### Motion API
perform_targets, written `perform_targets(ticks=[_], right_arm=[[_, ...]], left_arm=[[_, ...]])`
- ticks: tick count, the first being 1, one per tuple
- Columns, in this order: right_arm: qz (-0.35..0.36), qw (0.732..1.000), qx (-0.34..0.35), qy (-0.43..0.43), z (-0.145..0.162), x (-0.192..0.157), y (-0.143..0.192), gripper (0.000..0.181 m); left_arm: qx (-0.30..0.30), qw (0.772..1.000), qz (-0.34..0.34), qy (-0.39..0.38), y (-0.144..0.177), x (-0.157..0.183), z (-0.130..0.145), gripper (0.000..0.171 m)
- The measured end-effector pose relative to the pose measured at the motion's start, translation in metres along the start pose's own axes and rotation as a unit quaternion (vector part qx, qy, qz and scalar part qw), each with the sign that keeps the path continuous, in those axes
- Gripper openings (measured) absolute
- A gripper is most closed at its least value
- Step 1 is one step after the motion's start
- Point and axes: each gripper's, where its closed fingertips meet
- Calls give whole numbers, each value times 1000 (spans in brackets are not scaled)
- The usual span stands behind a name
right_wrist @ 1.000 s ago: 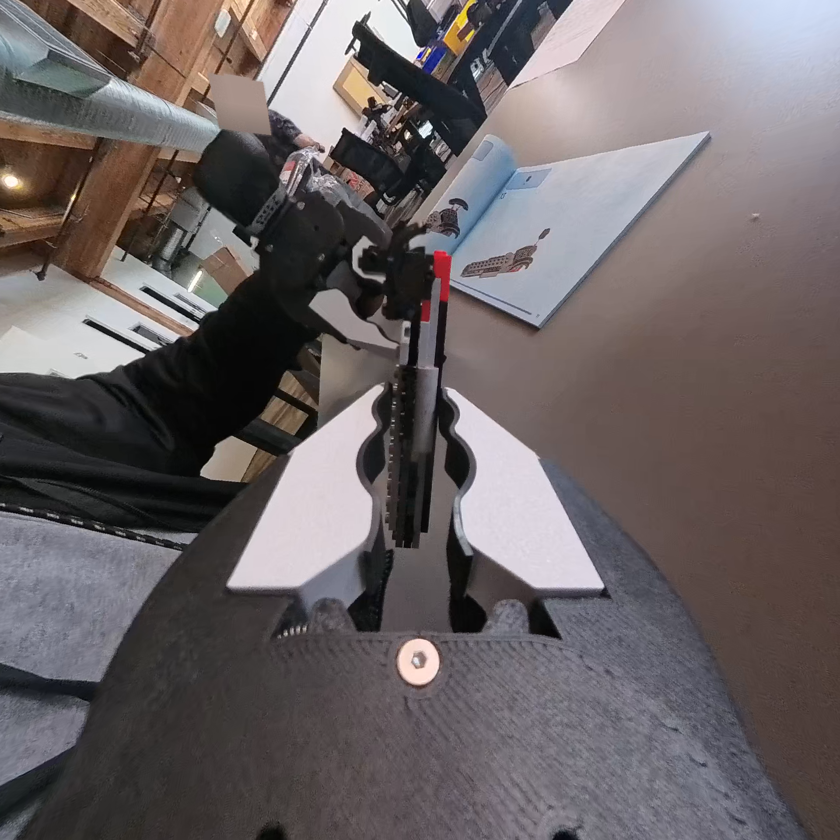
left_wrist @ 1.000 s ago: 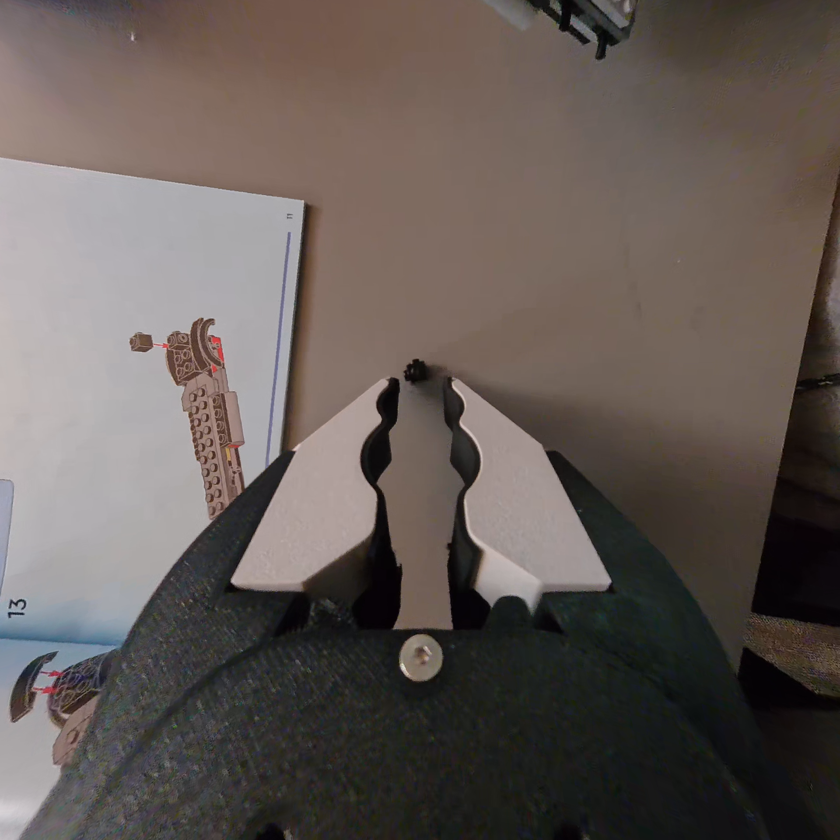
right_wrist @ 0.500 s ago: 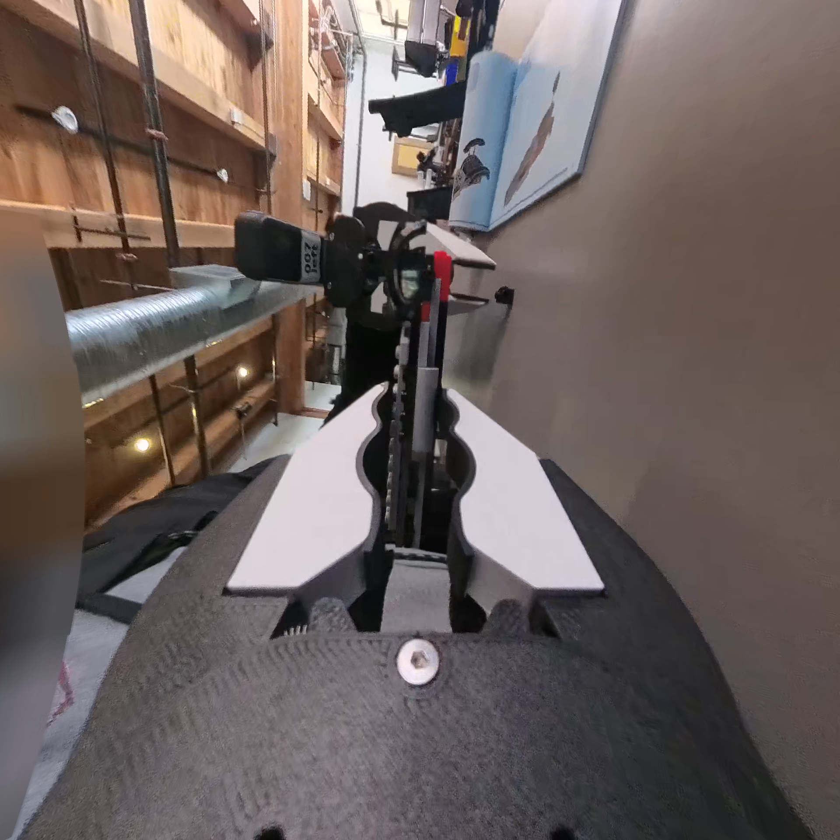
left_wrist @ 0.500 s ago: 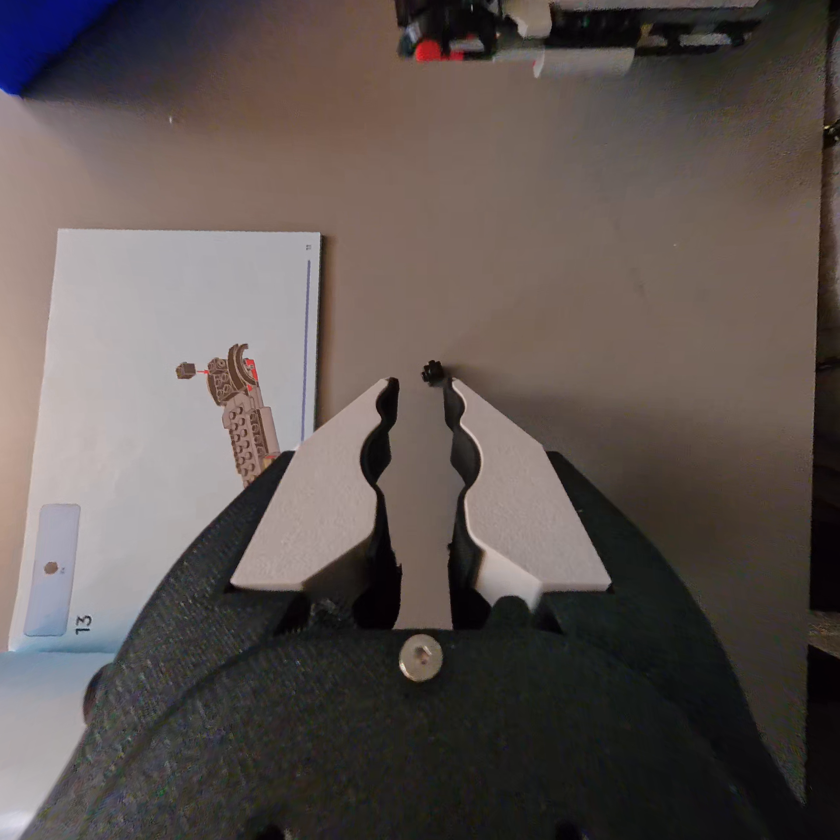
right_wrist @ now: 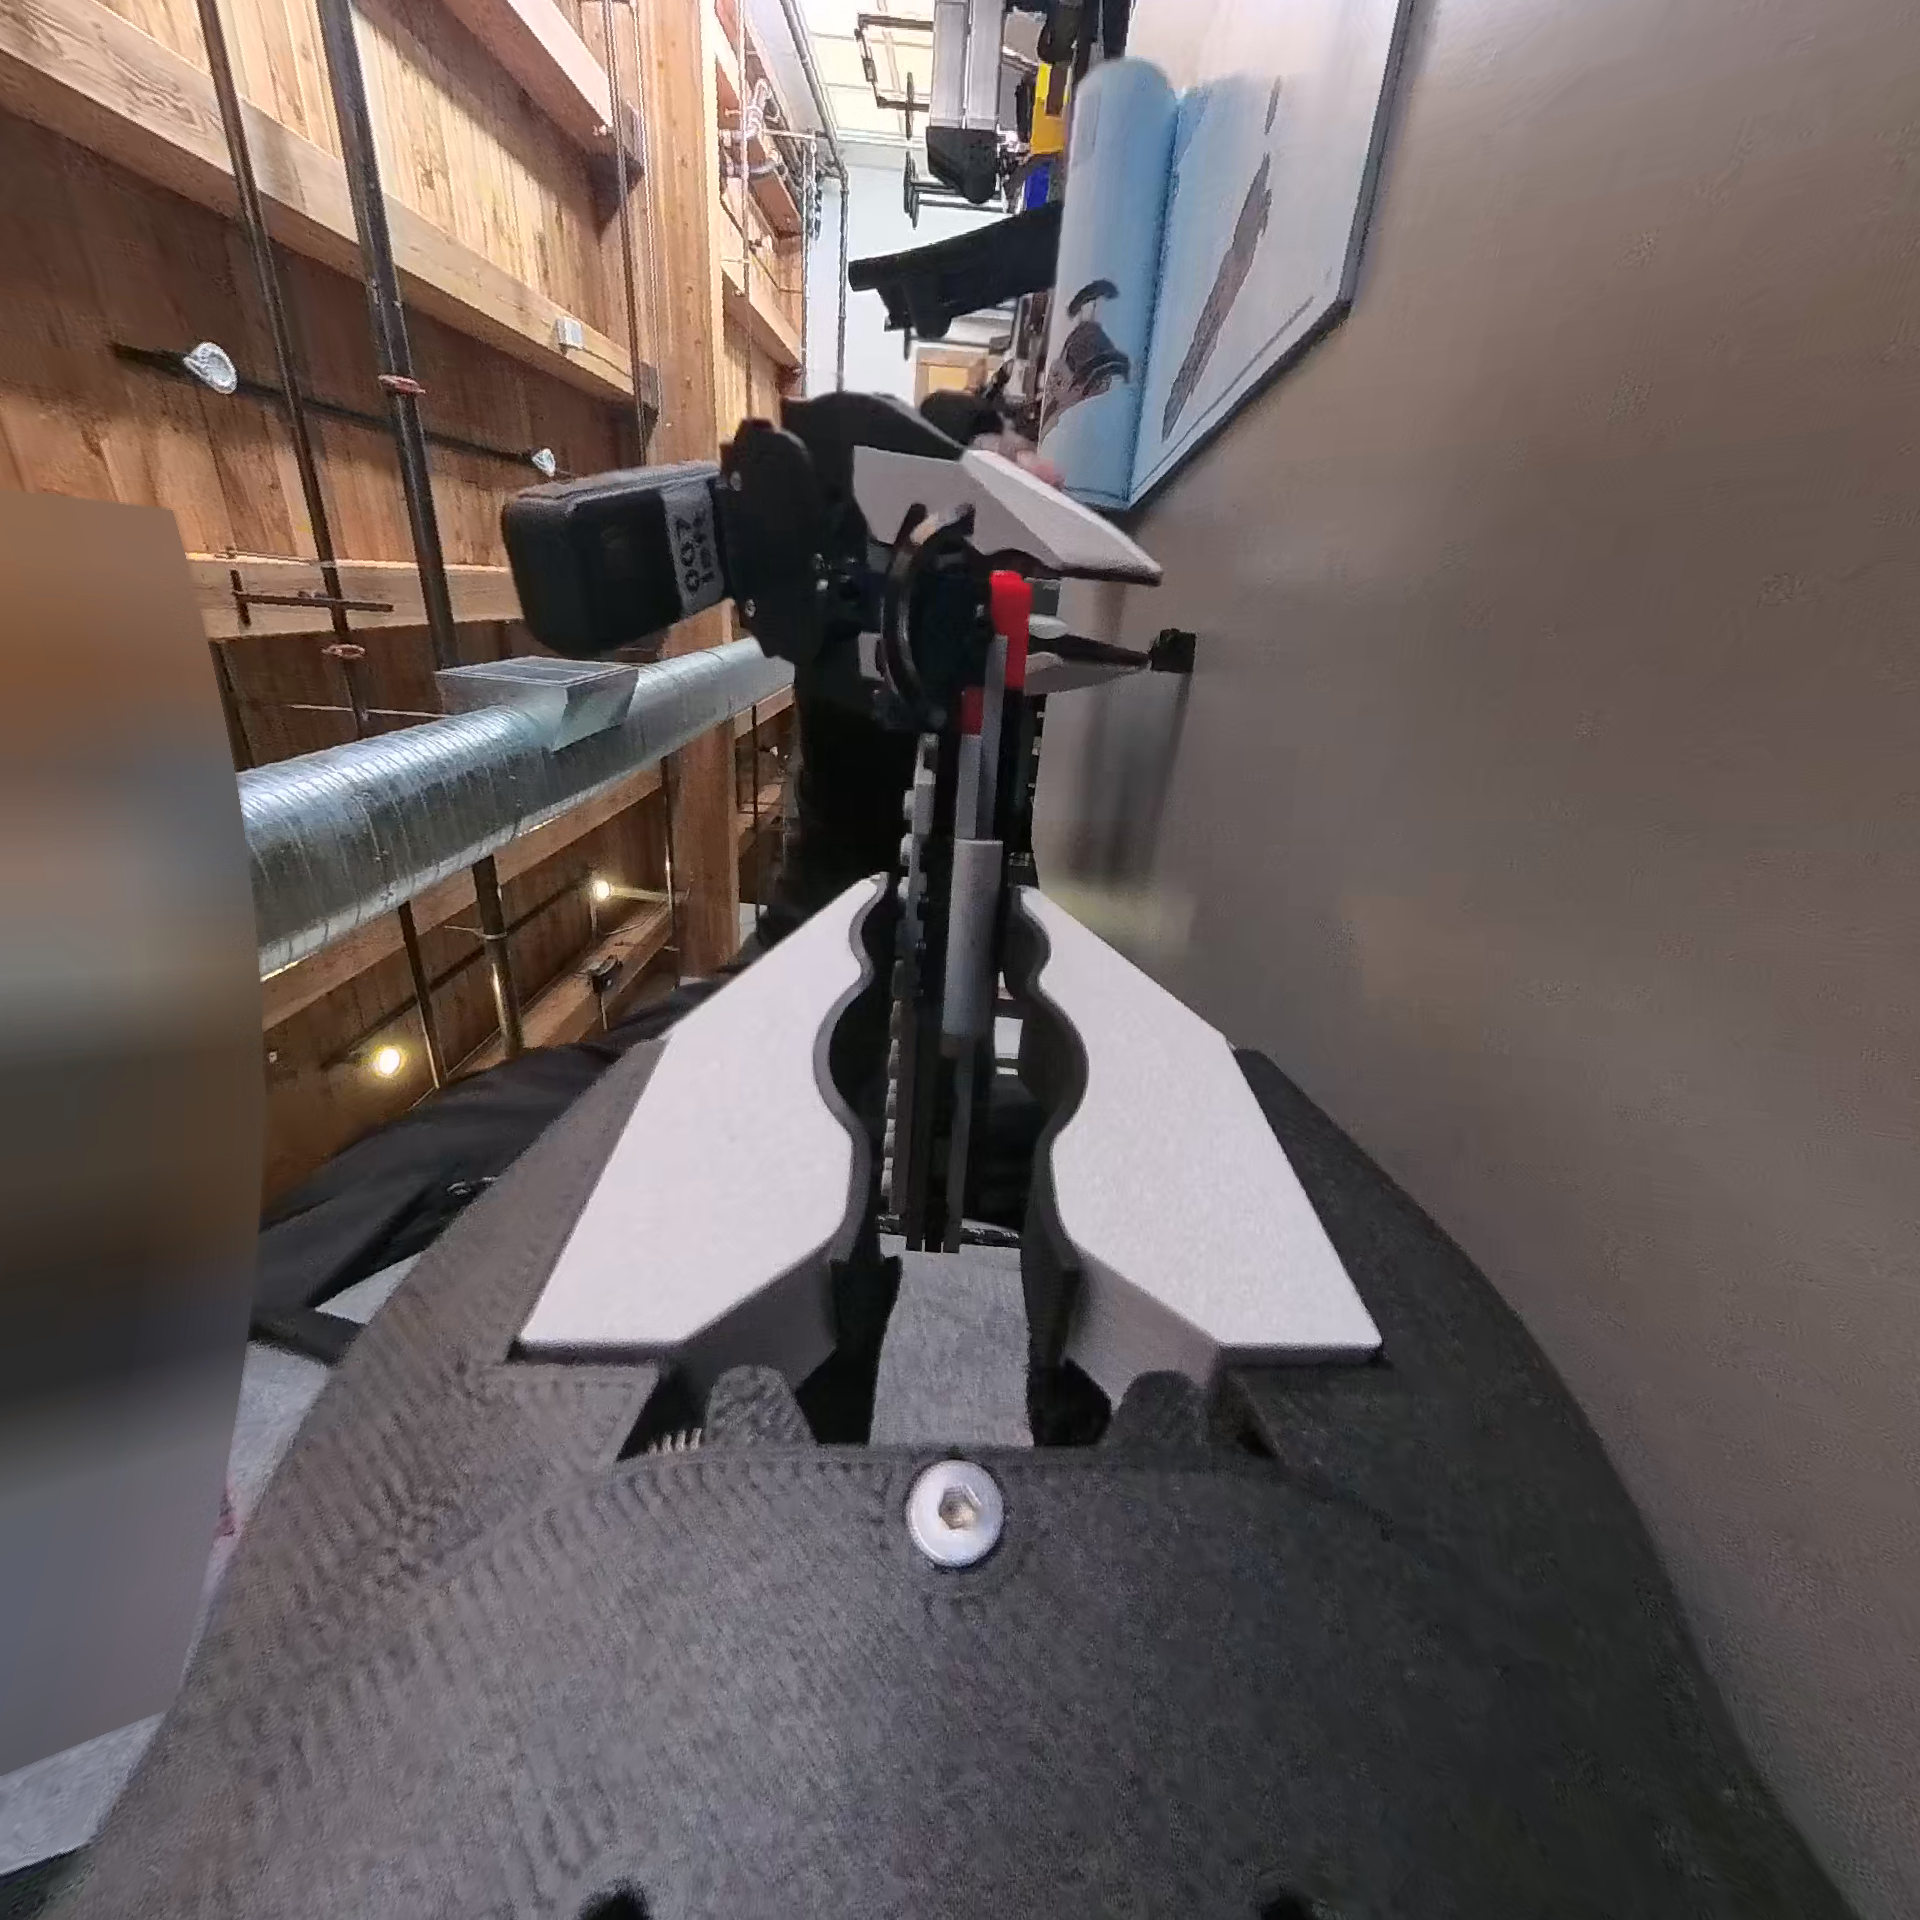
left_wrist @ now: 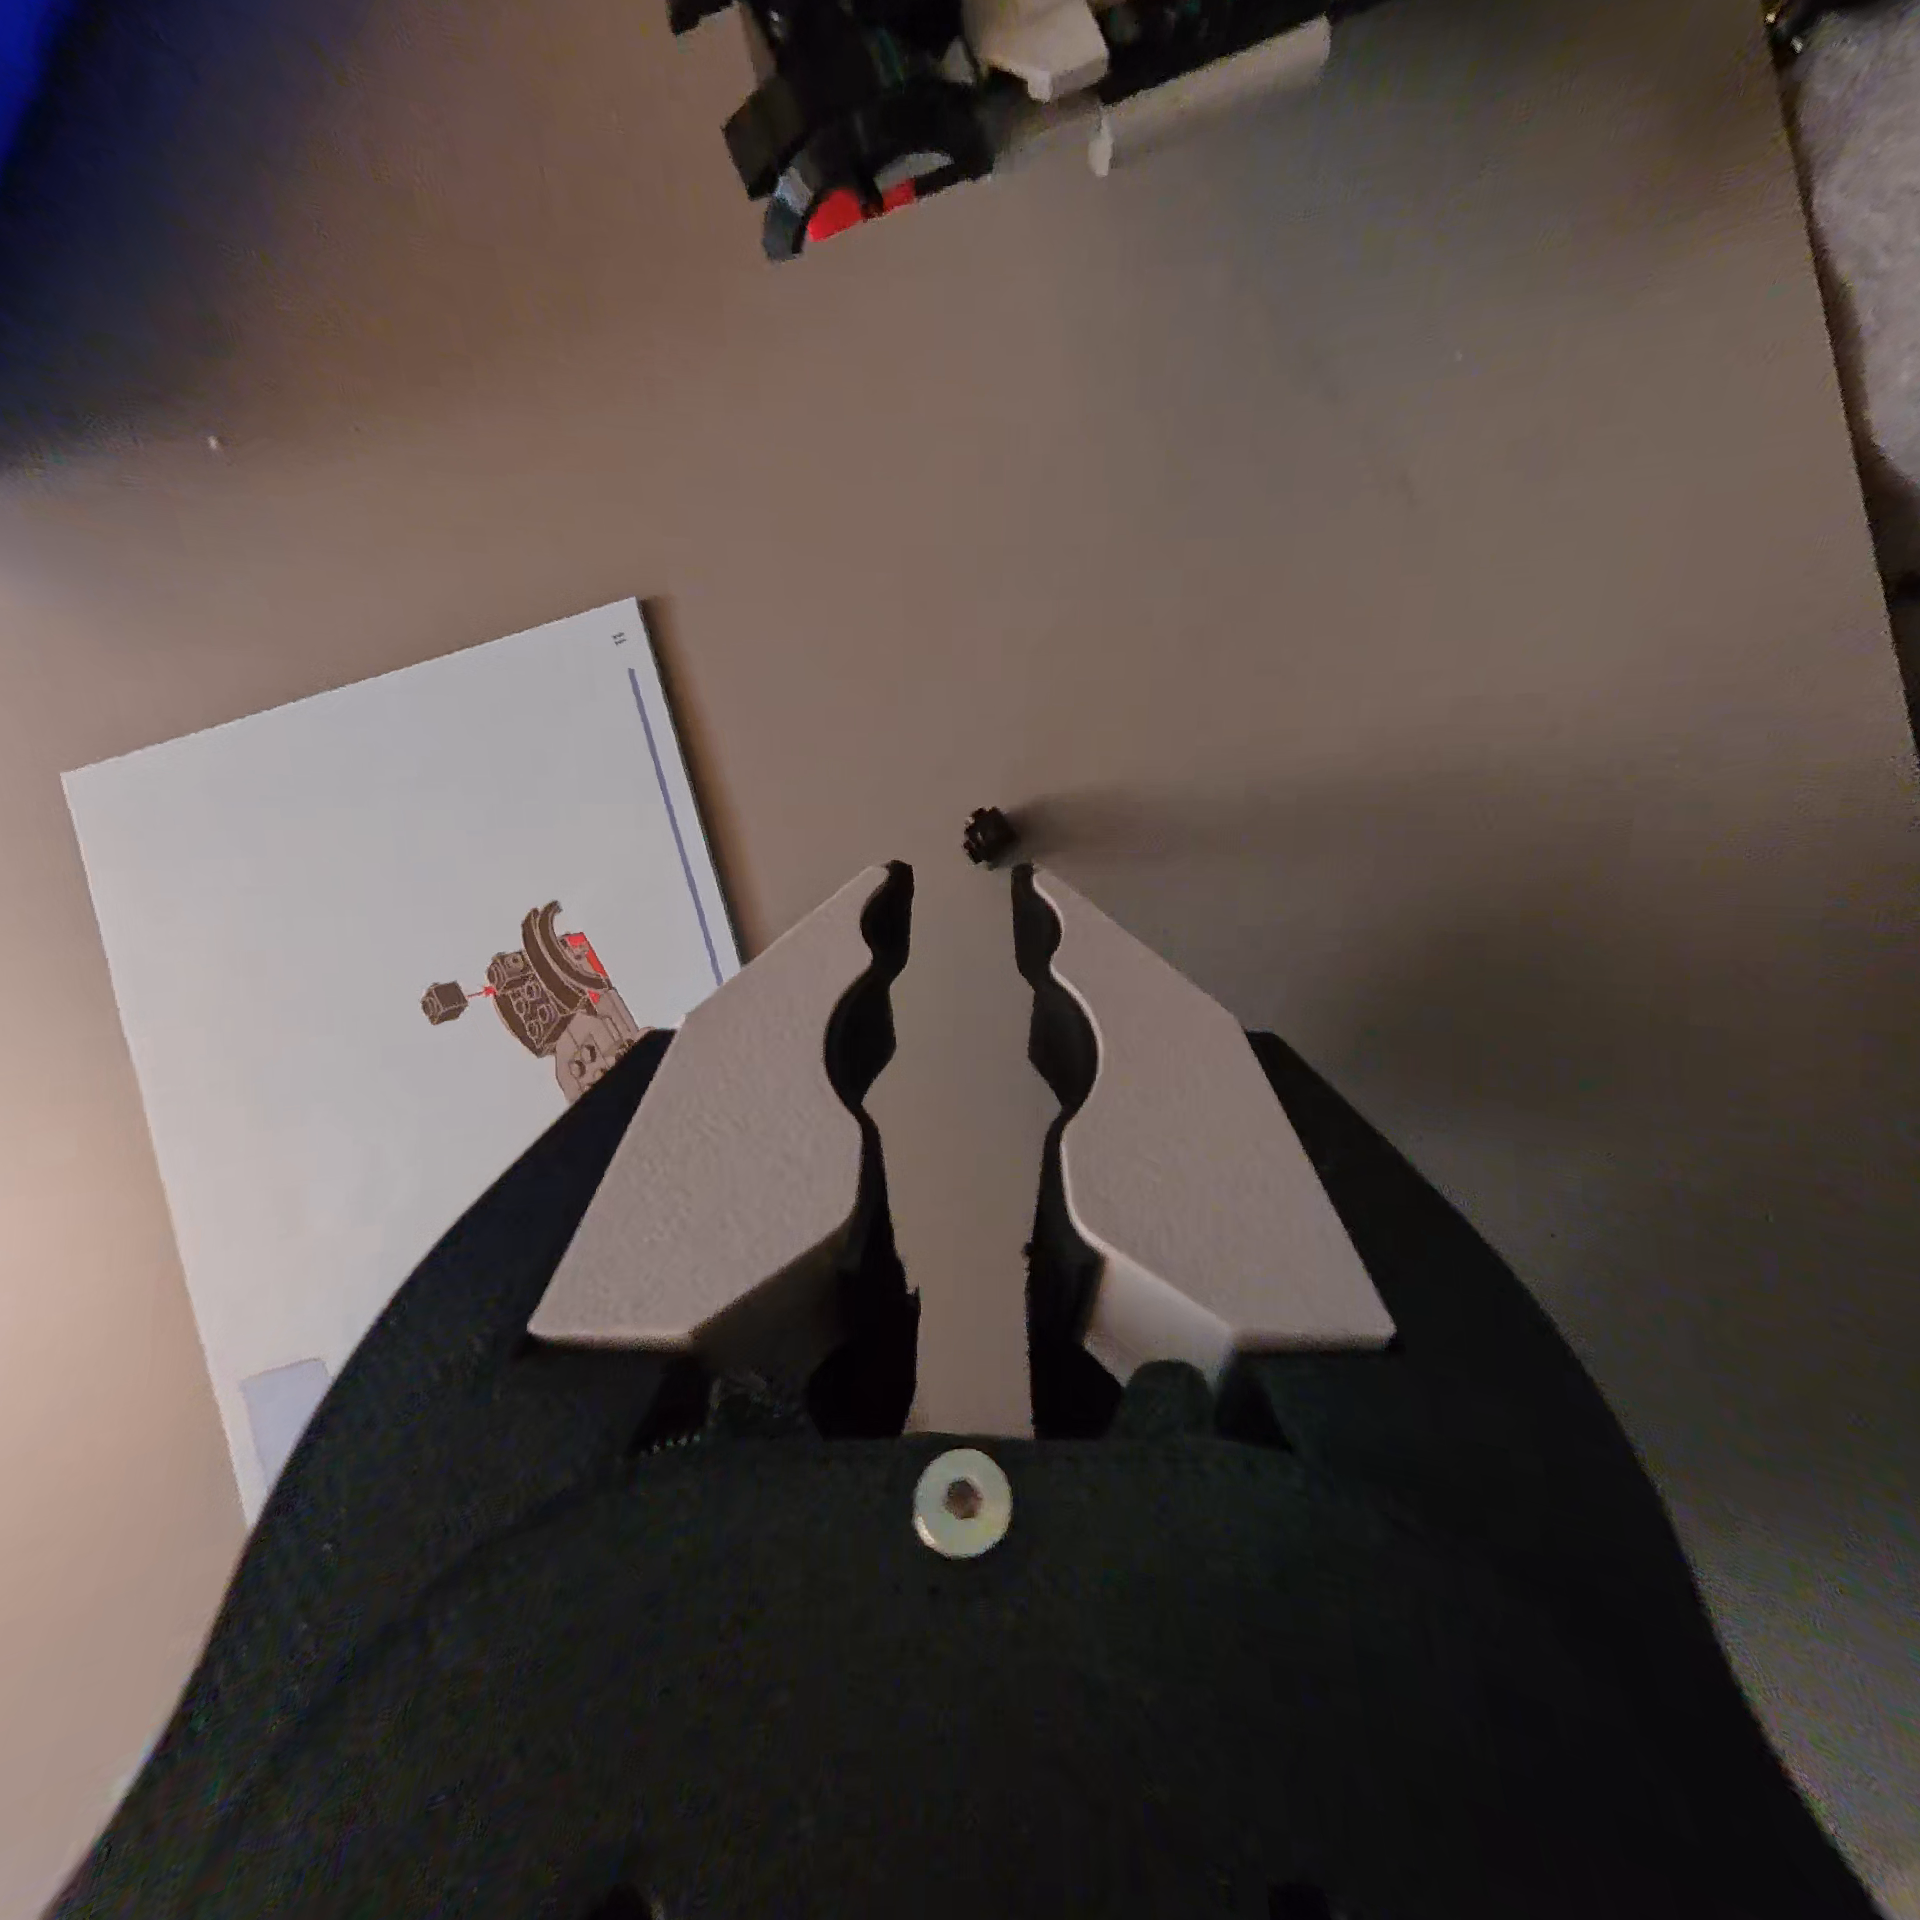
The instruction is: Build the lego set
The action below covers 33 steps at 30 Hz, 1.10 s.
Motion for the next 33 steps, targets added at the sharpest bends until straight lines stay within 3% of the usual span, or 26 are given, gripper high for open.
perform_targets(ticks=[16, 23, 28, 33], right_arm=[[-8, 1000, -5, 10, 1, -2, 1, 21], [-10, 1000, 5, 11, -1, -2, 2, 21], [-1, 999, 38, 12, -7, -1, 2, 21], [0, 998, 58, 5, -9, 0, -1, 21]], left_arm=[[-24, 1000, 0, -19, -11, 6, -5, 10], [-11, 999, -31, 39, -8, 1, -11, 10], [53, 984, -87, 148, 10, -14, -52, 10], [94, 969, -107, 200, 24, -25, -94, 10]])
Point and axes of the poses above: each gripper's, where its closed fingertips meet, y back along the fingers, z out of its underside, x = y × z across the jaws, and after that the axes turned 3 degrees about -y, right-handed
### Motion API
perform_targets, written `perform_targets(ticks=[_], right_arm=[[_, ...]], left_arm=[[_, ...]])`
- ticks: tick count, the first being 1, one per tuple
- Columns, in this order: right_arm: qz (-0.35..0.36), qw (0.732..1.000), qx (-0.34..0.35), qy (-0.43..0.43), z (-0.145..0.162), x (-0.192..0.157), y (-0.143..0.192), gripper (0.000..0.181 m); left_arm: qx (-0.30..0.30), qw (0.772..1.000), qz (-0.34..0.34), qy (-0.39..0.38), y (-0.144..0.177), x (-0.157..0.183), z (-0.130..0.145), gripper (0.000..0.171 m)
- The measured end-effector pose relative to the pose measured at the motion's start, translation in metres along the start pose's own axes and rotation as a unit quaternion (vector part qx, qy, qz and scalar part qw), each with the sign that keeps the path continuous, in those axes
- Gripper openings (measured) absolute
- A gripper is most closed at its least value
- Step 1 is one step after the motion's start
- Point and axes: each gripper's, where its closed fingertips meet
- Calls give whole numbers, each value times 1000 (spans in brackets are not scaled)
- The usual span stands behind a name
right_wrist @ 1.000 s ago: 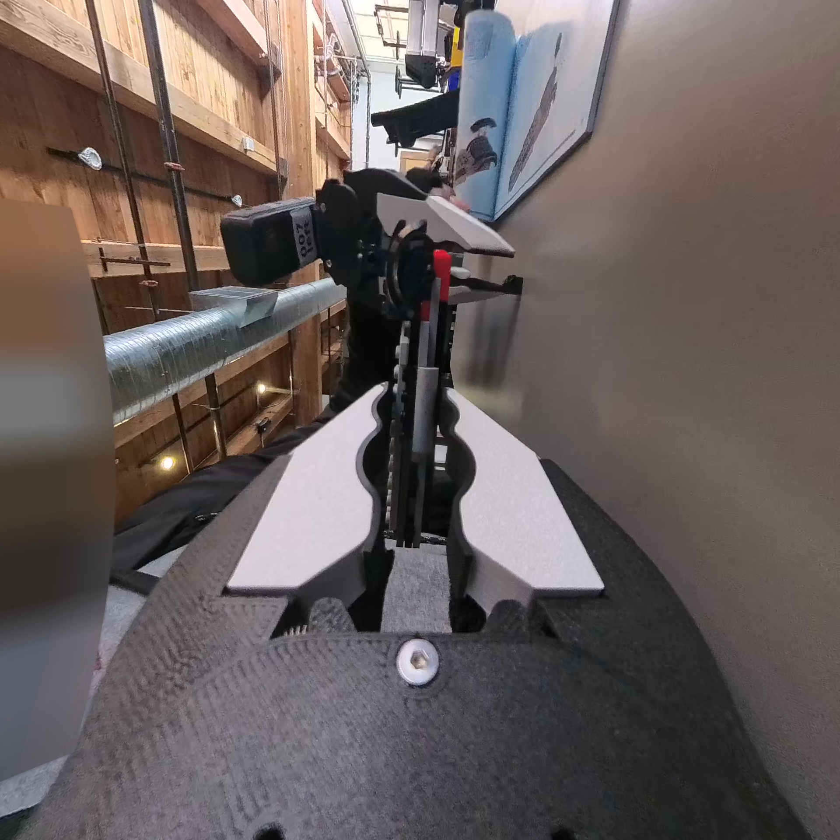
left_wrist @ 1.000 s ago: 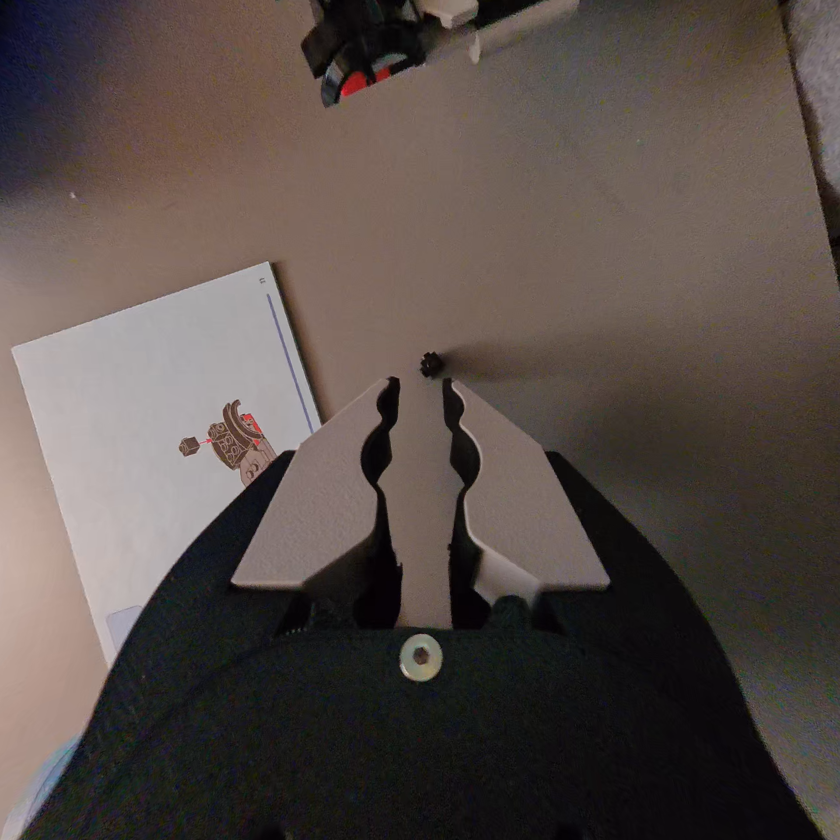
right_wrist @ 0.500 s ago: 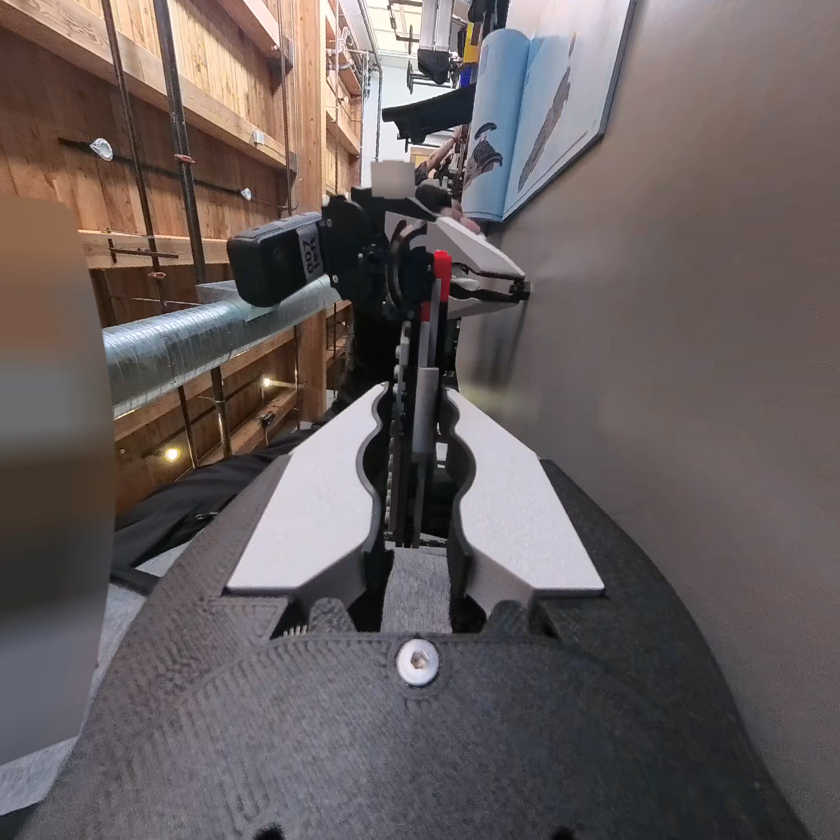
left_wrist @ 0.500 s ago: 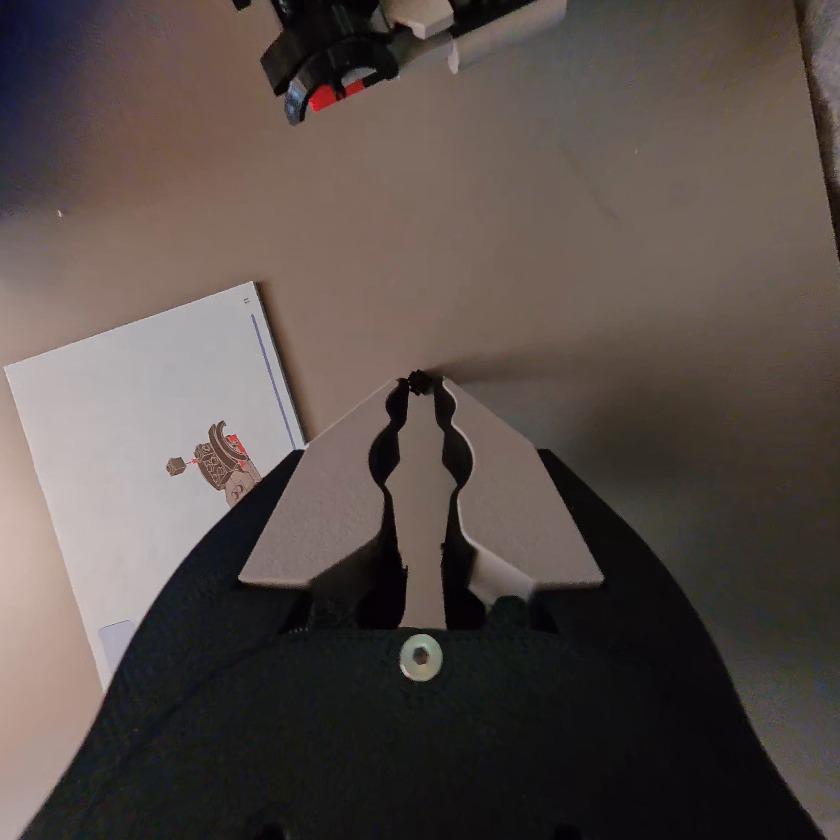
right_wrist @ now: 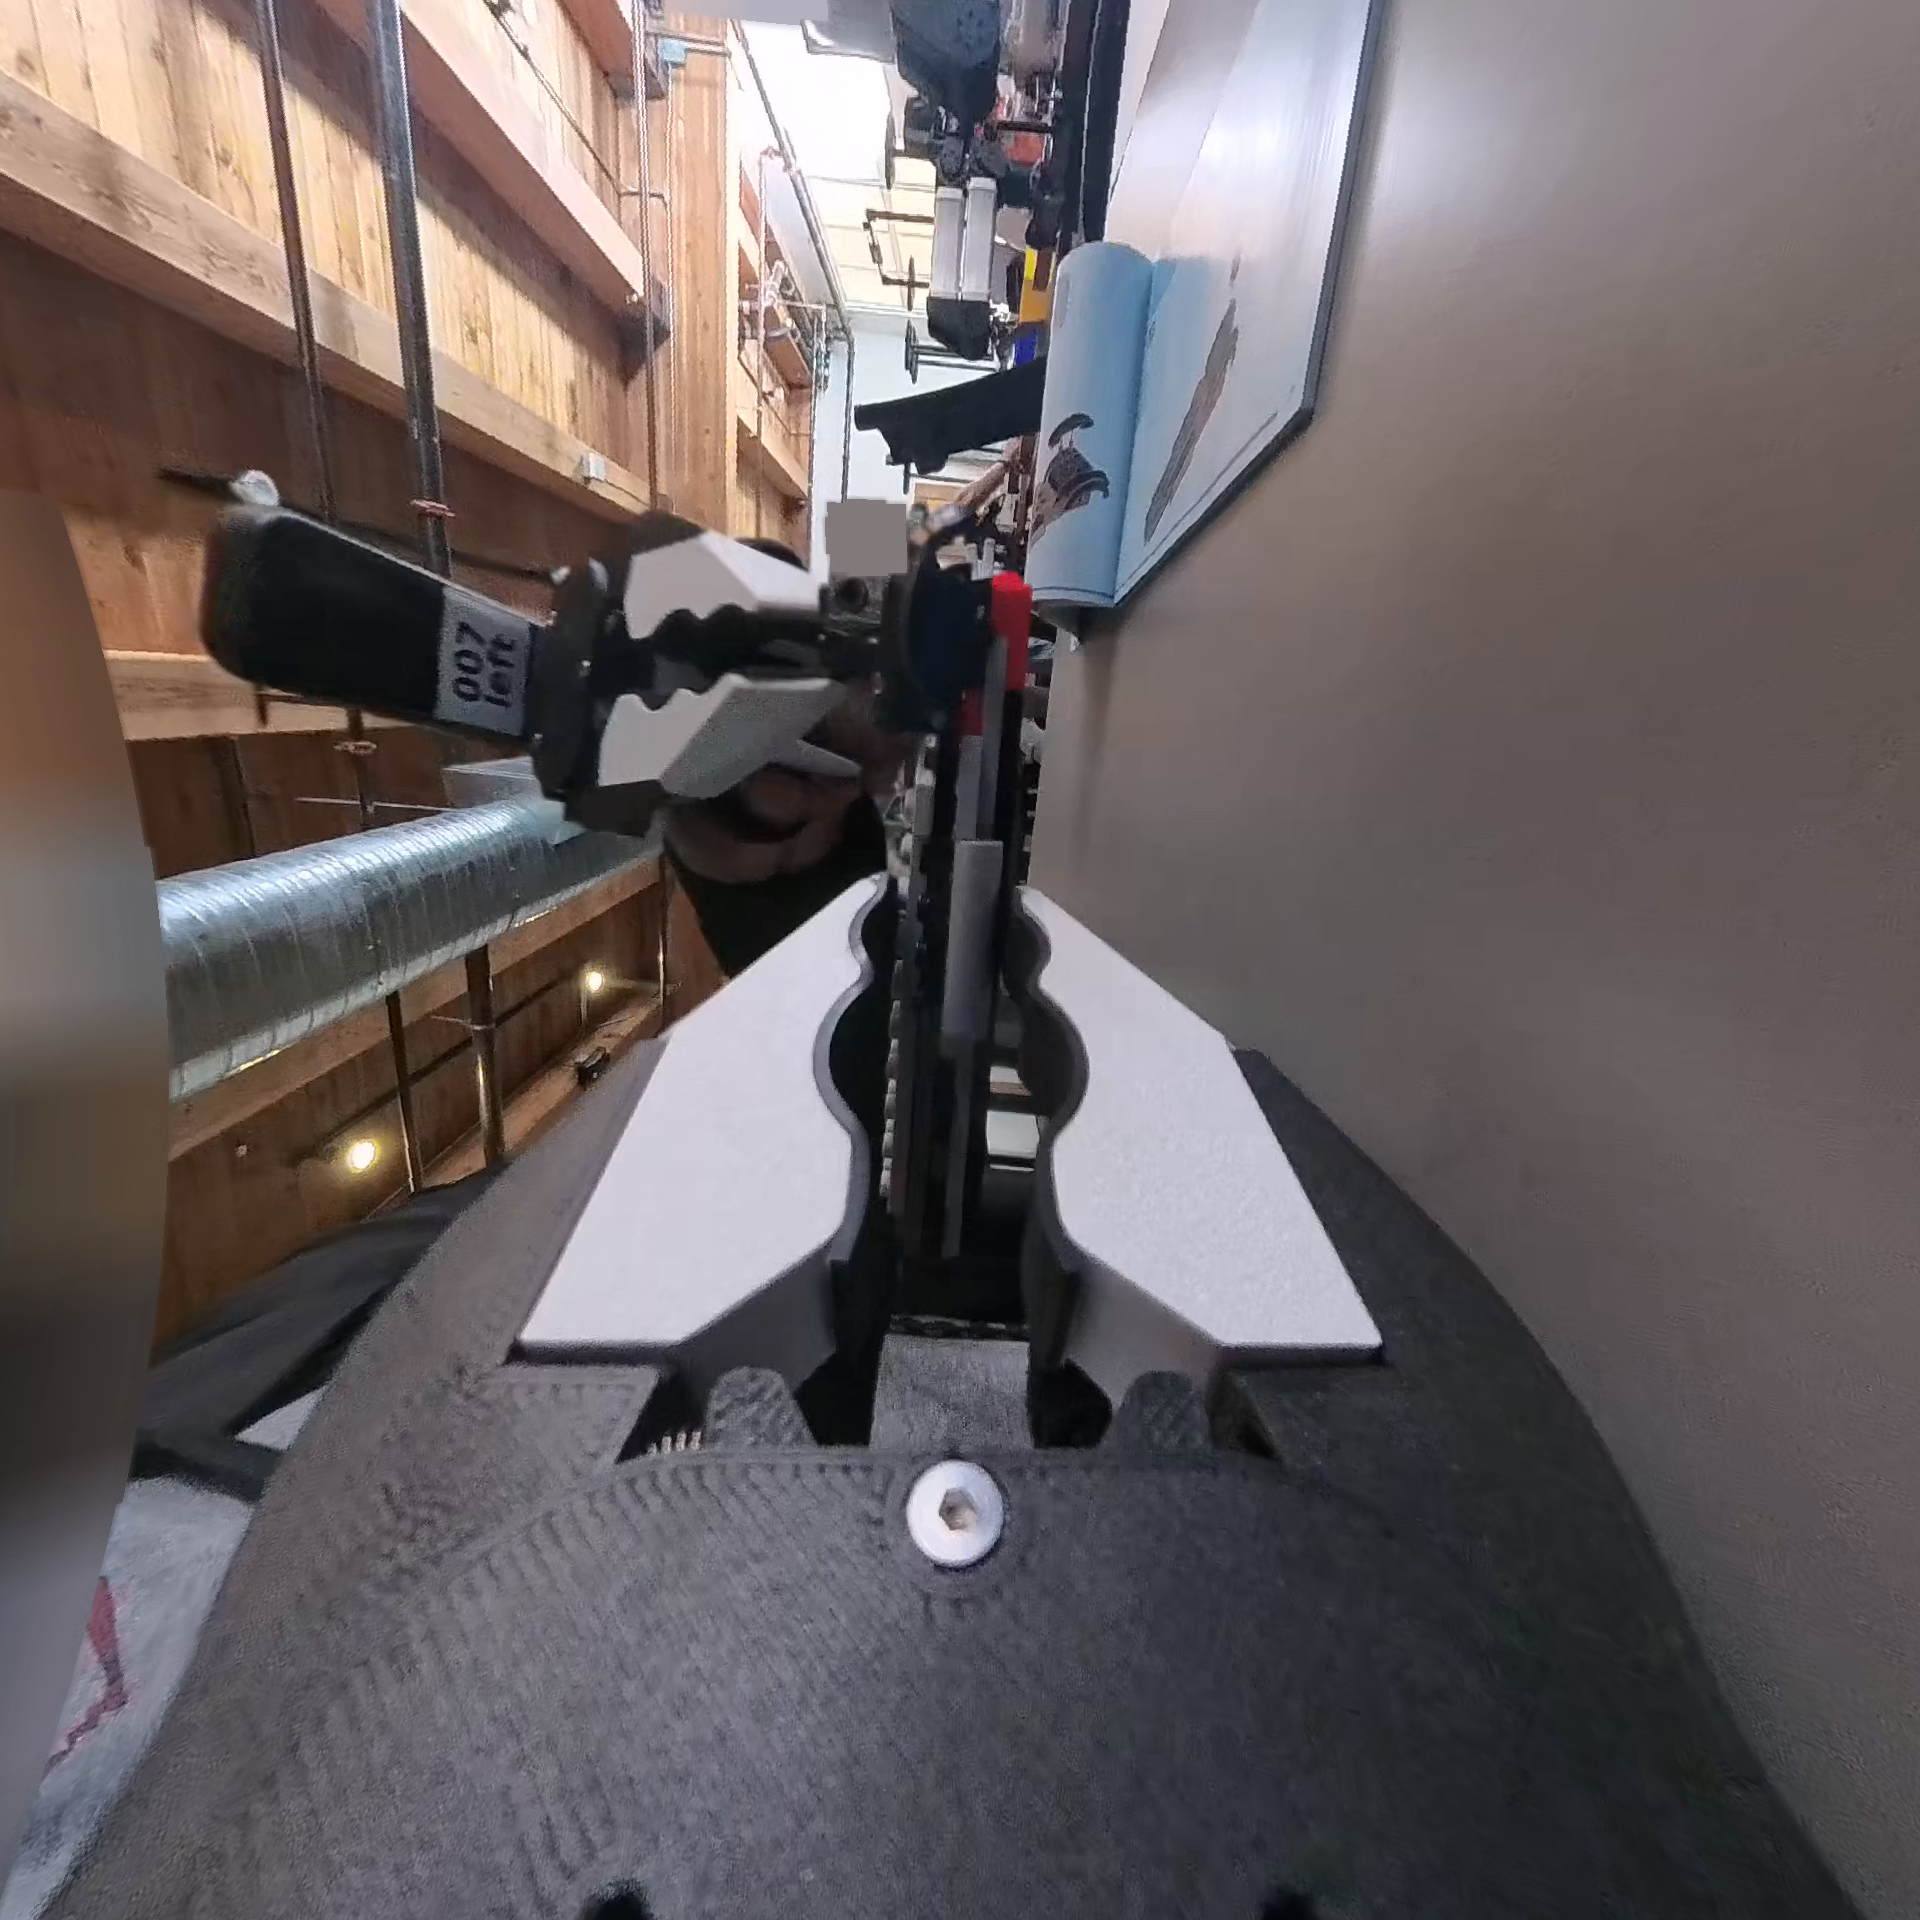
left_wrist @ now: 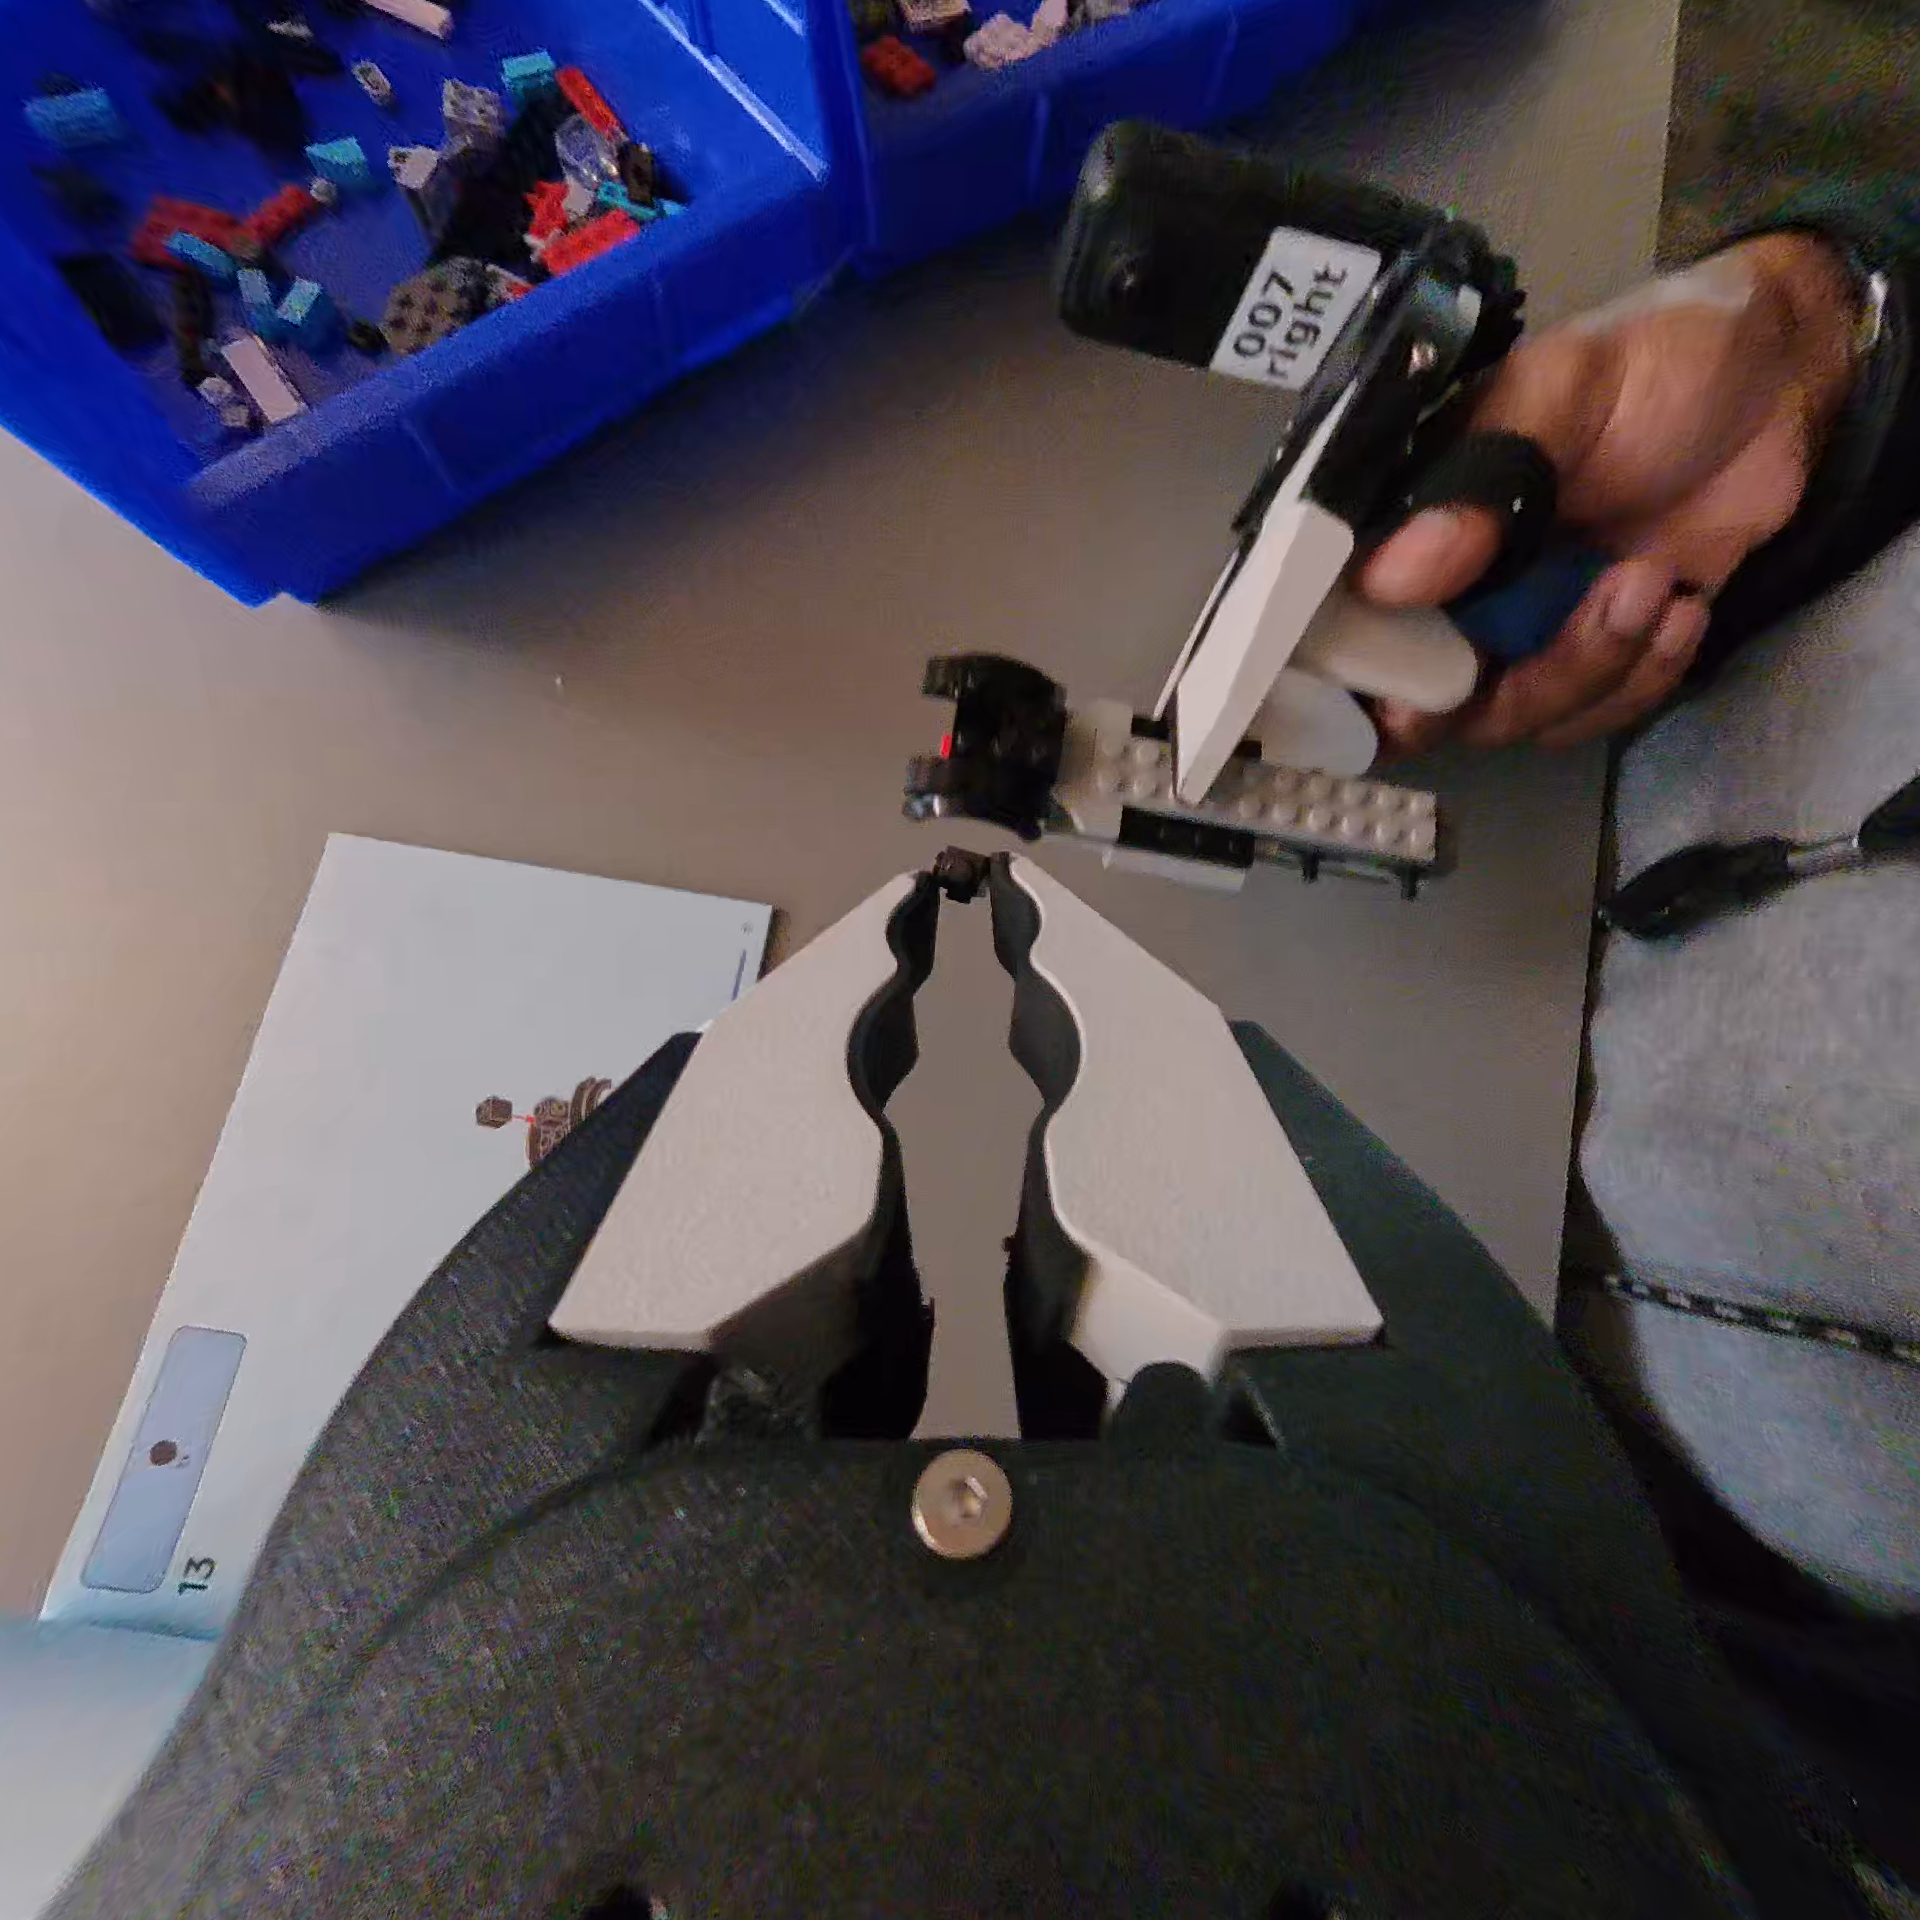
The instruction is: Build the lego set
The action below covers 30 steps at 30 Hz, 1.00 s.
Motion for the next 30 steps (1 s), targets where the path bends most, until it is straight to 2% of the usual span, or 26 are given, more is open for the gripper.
perform_targets(ticks=[6, 15, 30], right_arm=[[-13, 1000, 1, -6, 2, -2, -4, 21], [-22, 1000, -7, -5, 5, -4, -4, 21], [-28, 1000, -12, -4, 6, -5, -3, 21]], left_arm=[[-32, 999, -22, -16, -11, -3, -12, 10], [-57, 998, -10, -21, -17, 1, -17, 10], [-64, 998, -13, -14, -19, 6, -19, 10]])
Point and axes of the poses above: each gripper's, where its closed fingertips meet, y back along the fingers, z out of its underside, x = y × z across the jaws, and after that the axes turned 3 degrees about -y, right-handed
